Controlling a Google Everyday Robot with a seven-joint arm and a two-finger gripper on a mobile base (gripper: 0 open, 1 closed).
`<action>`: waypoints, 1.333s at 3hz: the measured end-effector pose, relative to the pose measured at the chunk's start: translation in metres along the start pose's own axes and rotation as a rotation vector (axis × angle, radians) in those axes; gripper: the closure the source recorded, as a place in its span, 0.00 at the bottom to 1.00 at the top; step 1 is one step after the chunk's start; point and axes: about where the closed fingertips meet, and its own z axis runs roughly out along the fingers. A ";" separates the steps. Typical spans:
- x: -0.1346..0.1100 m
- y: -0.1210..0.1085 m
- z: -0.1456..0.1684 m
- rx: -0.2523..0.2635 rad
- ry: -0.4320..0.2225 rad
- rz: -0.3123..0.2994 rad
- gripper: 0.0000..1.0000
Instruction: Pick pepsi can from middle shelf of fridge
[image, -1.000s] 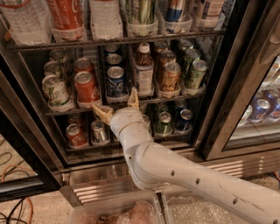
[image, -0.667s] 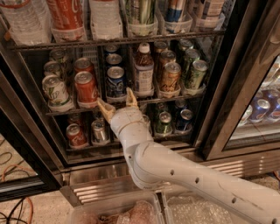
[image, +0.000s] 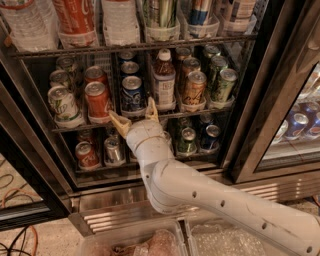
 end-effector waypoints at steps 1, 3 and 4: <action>-0.006 -0.001 0.007 0.004 -0.019 -0.008 0.27; -0.011 0.006 0.022 -0.018 -0.033 -0.016 0.28; -0.007 0.008 0.032 -0.033 -0.025 -0.013 0.28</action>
Offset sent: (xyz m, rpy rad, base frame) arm 0.0180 0.0130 0.0162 -0.0100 -0.0506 0.0155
